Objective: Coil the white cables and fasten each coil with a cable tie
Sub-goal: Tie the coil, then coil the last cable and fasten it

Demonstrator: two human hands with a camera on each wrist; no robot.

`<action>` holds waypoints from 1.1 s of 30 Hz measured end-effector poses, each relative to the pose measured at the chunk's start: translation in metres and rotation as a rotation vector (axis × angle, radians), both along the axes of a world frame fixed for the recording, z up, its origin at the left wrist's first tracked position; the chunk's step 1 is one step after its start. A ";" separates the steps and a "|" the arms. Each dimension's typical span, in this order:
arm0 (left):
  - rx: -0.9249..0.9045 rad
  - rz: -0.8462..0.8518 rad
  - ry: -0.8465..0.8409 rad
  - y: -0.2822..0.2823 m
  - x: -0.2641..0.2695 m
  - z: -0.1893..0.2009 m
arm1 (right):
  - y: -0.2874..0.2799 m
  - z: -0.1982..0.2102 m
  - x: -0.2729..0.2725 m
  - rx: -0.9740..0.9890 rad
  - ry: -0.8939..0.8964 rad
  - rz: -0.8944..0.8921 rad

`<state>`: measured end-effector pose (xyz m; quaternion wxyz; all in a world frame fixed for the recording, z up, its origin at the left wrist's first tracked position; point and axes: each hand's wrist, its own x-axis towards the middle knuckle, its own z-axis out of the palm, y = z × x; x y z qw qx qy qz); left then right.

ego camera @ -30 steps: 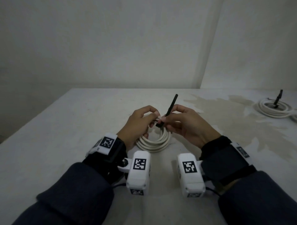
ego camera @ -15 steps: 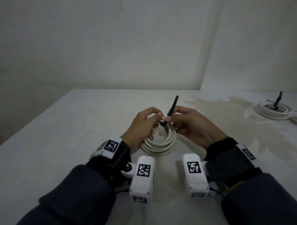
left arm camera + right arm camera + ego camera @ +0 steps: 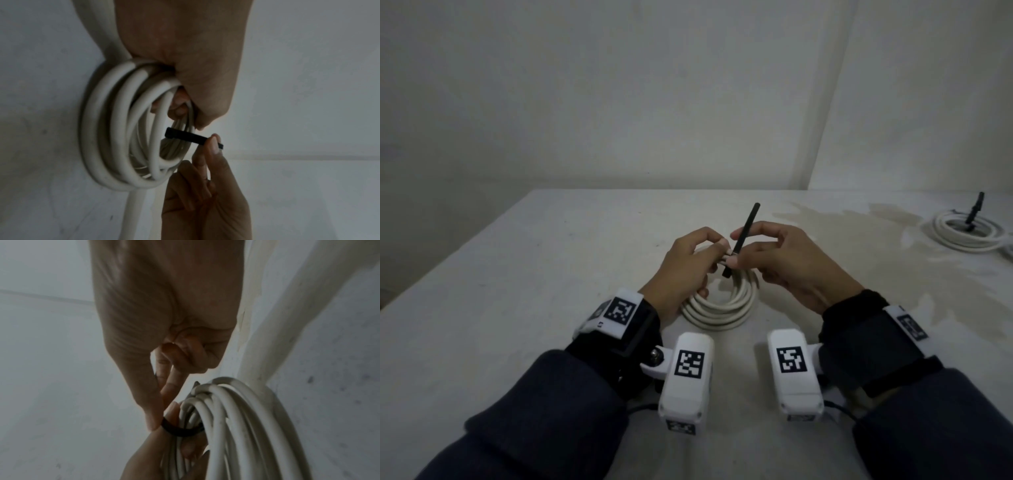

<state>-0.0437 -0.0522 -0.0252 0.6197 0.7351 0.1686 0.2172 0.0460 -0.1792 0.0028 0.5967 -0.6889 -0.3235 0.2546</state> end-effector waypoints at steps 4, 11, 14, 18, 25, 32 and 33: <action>-0.022 0.002 -0.007 -0.002 0.000 0.000 | -0.001 -0.001 0.000 0.023 -0.020 0.070; -0.018 0.014 -0.011 -0.003 -0.001 0.001 | -0.001 0.004 -0.007 0.057 0.031 0.111; 0.019 0.023 -0.001 -0.003 -0.001 0.001 | 0.000 0.003 -0.005 0.070 0.041 0.102; 0.064 0.029 0.022 -0.001 0.000 -0.001 | -0.001 0.003 -0.005 0.080 0.067 0.104; 0.101 0.017 0.027 -0.001 -0.001 0.001 | 0.001 -0.001 -0.001 0.055 0.045 0.048; 0.067 -0.007 0.011 -0.002 0.000 0.002 | 0.000 -0.001 -0.002 0.083 -0.120 0.030; 0.063 -0.008 0.012 -0.002 0.000 0.003 | 0.001 -0.002 -0.001 0.088 -0.140 0.031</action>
